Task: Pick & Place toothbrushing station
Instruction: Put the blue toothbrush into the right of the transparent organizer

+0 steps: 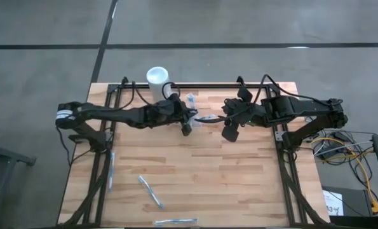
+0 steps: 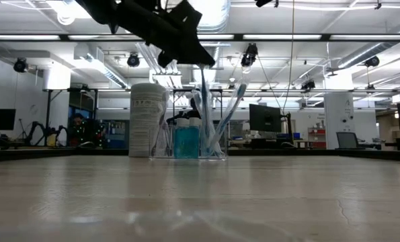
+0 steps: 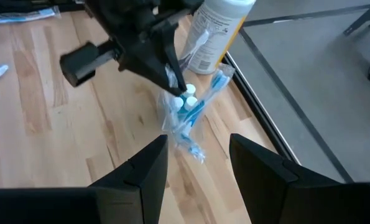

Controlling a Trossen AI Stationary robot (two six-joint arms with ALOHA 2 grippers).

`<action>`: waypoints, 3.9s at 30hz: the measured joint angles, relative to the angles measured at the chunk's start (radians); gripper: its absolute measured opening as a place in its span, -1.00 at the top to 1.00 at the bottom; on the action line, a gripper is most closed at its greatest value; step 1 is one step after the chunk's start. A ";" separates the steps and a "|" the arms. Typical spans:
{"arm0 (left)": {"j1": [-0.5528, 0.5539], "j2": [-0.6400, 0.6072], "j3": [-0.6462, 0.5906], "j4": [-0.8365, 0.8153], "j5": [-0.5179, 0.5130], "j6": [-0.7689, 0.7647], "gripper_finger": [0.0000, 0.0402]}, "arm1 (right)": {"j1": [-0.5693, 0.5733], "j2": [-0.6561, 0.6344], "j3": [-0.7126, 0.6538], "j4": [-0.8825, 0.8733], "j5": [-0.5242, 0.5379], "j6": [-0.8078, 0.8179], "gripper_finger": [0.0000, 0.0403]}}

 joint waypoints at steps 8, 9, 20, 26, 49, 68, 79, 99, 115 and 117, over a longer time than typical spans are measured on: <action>0.000 0.051 0.000 -0.007 0.000 -0.005 0.88 | 0.000 0.000 0.000 -0.003 0.000 0.000 0.16; 0.000 0.056 0.000 -0.010 0.000 -0.005 0.88 | 0.000 0.000 0.000 -0.004 0.000 0.000 0.16; 0.002 0.099 0.000 -0.018 -0.001 -0.002 0.85 | 0.000 0.000 0.000 -0.005 0.000 -0.007 0.16; 0.001 0.097 0.000 -0.024 -0.004 0.027 0.79 | 0.000 0.000 -0.001 -0.005 0.000 -0.007 0.16; 0.002 0.095 0.000 -0.033 0.005 -0.058 0.36 | 0.000 0.000 -0.001 -0.027 0.000 -0.006 0.16; 0.005 -0.012 0.000 -0.096 -0.010 -0.020 0.00 | 0.000 0.001 -0.001 -0.036 0.000 -0.004 0.16; 0.007 -0.208 0.003 -0.169 -0.067 0.011 -0.06 | 0.000 0.001 -0.001 -0.045 0.000 0.001 0.16; 0.002 -0.517 -0.001 -0.329 0.066 -0.010 -0.06 | 0.000 0.002 -0.001 -0.042 0.000 0.003 0.16; -0.031 -0.585 -0.002 -0.509 0.358 -0.043 -0.06 | 0.000 0.002 -0.001 -0.041 0.000 0.004 0.16; -0.040 -0.600 0.002 -0.544 0.358 -0.043 -0.06 | 0.000 0.002 -0.001 -0.041 0.000 0.004 0.16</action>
